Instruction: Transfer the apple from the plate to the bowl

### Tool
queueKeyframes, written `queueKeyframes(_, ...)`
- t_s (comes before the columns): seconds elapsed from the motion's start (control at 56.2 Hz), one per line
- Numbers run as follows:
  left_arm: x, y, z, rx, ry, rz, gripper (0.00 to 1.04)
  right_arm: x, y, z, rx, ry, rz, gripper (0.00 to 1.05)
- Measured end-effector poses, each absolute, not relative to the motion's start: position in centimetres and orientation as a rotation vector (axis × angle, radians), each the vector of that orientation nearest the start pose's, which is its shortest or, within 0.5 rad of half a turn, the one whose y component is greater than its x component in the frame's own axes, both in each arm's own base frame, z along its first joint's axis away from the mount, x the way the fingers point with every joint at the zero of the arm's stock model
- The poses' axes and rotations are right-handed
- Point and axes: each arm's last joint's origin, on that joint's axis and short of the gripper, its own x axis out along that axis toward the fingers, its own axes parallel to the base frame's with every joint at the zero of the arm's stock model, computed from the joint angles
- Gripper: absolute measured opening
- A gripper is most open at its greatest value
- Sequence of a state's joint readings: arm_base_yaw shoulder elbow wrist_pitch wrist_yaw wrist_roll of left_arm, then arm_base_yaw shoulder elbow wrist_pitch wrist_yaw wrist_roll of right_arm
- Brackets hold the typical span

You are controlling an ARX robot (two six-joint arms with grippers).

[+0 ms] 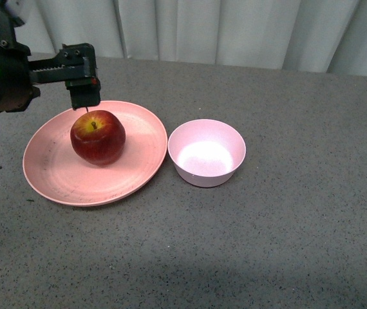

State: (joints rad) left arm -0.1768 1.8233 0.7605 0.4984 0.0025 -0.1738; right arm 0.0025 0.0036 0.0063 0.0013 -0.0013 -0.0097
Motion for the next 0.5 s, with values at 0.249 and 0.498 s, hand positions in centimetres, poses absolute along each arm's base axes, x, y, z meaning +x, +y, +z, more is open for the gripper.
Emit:
queueKeyframes(0.249, 34.6, -6.7, 10.1, -0.079, 0.661, -0.135, 0.98, 9.8, 0.0, 16.5, -0.010, -0.004, 0.004, 0.95)
queueKeyframes(0.498, 35.3, -7.6, 8.8, -0.070, 0.717, -0.178, 0.98, 9.8, 0.0, 16.5, -0.010, -0.004, 0.004, 0.95)
